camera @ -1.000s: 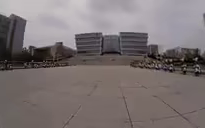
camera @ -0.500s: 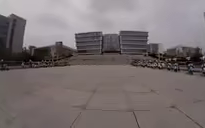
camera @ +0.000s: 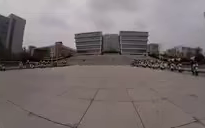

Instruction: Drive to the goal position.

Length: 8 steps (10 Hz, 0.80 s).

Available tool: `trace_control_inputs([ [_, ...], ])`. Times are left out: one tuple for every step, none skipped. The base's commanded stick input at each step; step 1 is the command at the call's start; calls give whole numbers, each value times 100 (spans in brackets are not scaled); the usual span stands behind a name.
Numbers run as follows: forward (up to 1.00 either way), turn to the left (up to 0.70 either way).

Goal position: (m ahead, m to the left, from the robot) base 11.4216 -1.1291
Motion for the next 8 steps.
trace_control_inputs([
  [100,-7],
  [100,0],
  [100,0],
  [100,0],
  [100,0],
  [100,-4],
  [100,-9],
  [100,-16],
])
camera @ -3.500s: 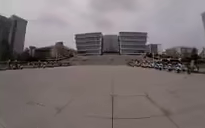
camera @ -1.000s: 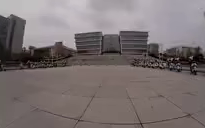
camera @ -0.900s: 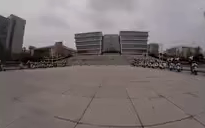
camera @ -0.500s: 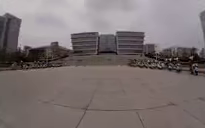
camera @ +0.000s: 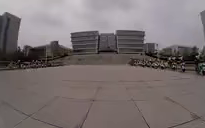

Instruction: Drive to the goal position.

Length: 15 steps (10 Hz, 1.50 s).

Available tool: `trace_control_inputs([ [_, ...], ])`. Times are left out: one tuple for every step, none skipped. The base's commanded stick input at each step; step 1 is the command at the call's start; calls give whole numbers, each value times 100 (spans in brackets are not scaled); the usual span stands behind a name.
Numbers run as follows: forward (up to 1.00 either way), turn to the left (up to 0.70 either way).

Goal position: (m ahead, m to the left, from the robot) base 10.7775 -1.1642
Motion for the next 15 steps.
trace_control_inputs([
  [100,0],
  [100,0],
  [100,0],
  [100,0],
  [100,0],
  [100,0],
  [100,-24],
  [100,-12],
  [100,0],
  [100,0],
  [100,0],
  [100,0],
  [100,0],
  [100,0],
  [100,0],
])
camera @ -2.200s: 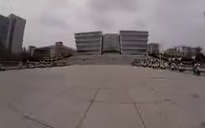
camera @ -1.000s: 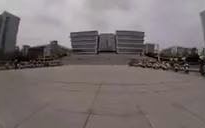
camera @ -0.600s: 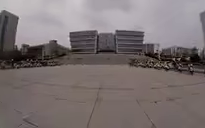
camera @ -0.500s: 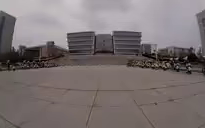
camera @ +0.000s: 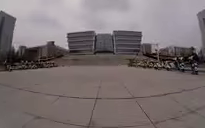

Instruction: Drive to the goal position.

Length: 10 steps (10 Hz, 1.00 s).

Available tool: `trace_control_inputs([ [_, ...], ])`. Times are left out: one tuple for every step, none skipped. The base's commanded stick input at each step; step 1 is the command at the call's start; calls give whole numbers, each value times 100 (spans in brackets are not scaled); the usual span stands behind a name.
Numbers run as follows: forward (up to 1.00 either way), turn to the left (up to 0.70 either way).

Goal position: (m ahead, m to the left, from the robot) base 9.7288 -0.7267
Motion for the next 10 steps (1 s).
trace_control_inputs([
  [100,0],
  [100,-9],
  [100,-38],
  [100,-17],
  [100,0],
  [100,0],
  [100,0],
  [100,0],
  [100,0],
  [100,0],
])
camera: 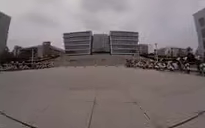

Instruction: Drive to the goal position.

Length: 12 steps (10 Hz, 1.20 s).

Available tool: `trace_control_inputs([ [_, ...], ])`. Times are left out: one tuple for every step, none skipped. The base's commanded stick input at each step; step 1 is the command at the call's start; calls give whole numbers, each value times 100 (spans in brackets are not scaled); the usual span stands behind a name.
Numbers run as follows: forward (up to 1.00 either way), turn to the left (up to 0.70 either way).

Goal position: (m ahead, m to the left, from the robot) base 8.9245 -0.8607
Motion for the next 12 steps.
trace_control_inputs([
  [100,0],
  [100,0],
  [100,0],
  [100,0],
  [100,0],
  [100,0],
  [100,4],
  [100,24],
  [100,19],
  [100,0],
  [100,0],
  [100,0],
])
